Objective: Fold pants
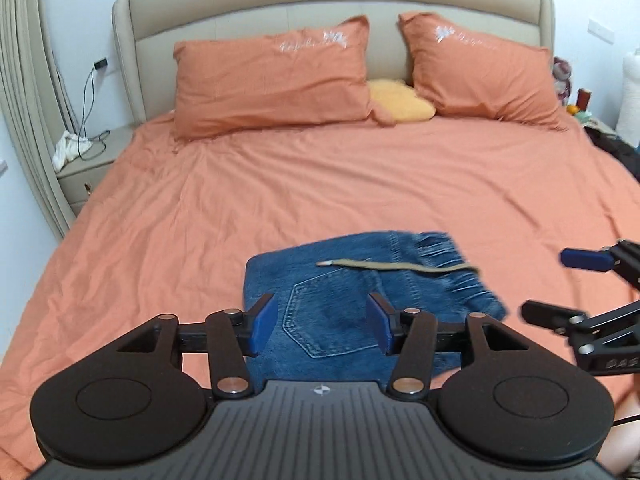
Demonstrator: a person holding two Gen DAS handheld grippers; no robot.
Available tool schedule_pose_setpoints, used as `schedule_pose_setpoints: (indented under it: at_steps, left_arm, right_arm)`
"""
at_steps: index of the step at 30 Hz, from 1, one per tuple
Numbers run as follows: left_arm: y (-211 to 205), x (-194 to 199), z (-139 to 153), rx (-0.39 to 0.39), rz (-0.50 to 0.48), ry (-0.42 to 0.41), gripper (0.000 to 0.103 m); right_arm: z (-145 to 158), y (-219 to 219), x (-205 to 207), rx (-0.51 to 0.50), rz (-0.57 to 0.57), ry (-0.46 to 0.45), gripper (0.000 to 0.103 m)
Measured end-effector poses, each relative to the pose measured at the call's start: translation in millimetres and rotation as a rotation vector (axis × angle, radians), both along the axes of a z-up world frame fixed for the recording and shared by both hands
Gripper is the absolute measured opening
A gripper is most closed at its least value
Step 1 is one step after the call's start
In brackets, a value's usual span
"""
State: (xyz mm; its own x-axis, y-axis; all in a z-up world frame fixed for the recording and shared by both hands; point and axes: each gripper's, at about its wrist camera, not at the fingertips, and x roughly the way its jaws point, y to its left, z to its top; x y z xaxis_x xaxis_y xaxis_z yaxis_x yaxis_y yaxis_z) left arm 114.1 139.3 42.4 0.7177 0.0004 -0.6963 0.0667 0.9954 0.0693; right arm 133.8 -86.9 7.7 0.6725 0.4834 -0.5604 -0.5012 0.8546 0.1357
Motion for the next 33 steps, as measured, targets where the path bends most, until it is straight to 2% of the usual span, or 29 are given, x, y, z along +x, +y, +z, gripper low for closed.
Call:
schedule_pose_setpoints:
  at_steps: [3,5,7,11,17,21,25,33]
  left_arm:
    - [-8,-22,19,0.004,0.002,-0.016,0.072]
    - [-13,-33,21,0.006,0.020,-0.027,0.072]
    - [-17,-42,16,0.003,0.048,-0.042,0.072]
    - [-25,-57,1,-0.032,0.107,-0.073,0.073]
    - [-35,-65,-25,0.027,0.166,-0.089,0.073]
    - [-32,-67,-38,0.026,0.169,-0.088,0.074]
    - [-28,-63,-52,0.006,0.164,-0.048,0.075]
    - [-10,-53,-85,-0.016,0.192,0.050,0.075]
  right_arm:
    - [19,-2,-22,0.029,-0.003,-0.013,0.088]
    - [28,-1,-36,0.034,-0.014,-0.018,0.090]
    - [32,-1,-50,0.035,-0.024,-0.027,0.096]
    - [32,-1,-73,0.048,-0.045,-0.053,0.097]
    - [20,-1,-94,0.021,-0.105,-0.110,0.097]
    - [7,2,-98,0.005,-0.128,-0.103,0.097]
    - [-5,9,-94,-0.025,-0.141,-0.086,0.097]
    - [-33,30,-72,-0.088,-0.142,0.010,0.097]
